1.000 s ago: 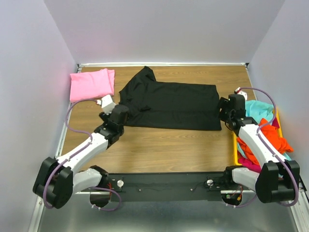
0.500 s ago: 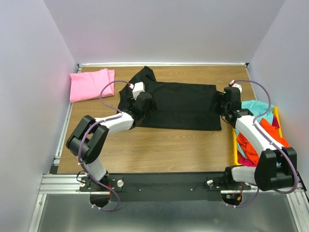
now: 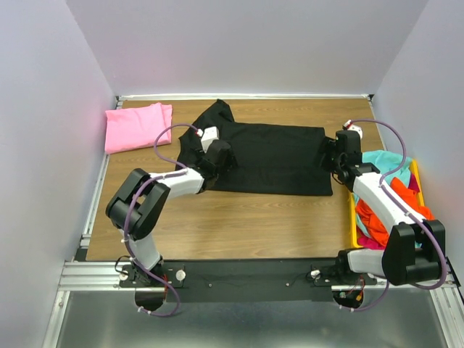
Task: Fold and stack the t-shirts
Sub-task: Fold the tshirt
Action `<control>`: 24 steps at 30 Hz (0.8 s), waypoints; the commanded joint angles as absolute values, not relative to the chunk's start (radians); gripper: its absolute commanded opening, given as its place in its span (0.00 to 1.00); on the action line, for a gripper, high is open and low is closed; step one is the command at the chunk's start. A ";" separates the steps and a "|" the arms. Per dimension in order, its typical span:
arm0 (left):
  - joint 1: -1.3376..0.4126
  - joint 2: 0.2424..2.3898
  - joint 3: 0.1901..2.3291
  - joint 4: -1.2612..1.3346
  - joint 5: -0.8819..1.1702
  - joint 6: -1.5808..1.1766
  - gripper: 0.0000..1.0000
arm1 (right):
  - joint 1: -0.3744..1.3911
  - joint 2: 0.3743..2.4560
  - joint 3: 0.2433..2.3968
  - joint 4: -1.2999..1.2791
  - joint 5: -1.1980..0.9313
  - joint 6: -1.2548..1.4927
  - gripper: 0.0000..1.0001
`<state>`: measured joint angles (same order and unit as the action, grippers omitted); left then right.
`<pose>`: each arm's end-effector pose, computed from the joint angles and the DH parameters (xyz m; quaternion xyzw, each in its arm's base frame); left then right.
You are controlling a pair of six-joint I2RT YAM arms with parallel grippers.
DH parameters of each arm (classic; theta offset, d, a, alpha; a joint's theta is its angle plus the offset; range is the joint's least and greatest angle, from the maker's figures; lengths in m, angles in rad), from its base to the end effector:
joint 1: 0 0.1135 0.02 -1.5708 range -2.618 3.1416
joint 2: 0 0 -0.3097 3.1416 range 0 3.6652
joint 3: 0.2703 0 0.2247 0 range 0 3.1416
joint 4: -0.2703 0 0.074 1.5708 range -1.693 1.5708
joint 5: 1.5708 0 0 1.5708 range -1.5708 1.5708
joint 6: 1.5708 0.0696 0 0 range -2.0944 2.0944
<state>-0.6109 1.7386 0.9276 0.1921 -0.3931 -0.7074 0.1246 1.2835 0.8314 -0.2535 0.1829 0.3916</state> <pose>0.3241 -0.1944 0.2230 -0.1314 0.8664 -0.1380 0.4615 0.2612 0.0200 0.2775 0.1583 0.8909 0.0264 0.4248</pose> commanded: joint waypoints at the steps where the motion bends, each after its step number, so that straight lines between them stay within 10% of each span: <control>1: -0.617 1.779 0.950 0.199 -0.360 -0.729 0.88 | 0.129 1.275 0.845 -0.239 0.202 0.380 0.83; 24: -0.618 1.727 0.874 0.204 -0.318 -0.764 0.88 | 0.129 1.247 0.830 -0.239 0.193 0.380 0.83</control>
<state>-0.6113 1.7199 0.8925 0.1867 -0.3477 -0.7471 0.1246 1.2736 0.8314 -0.2531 0.1825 0.3912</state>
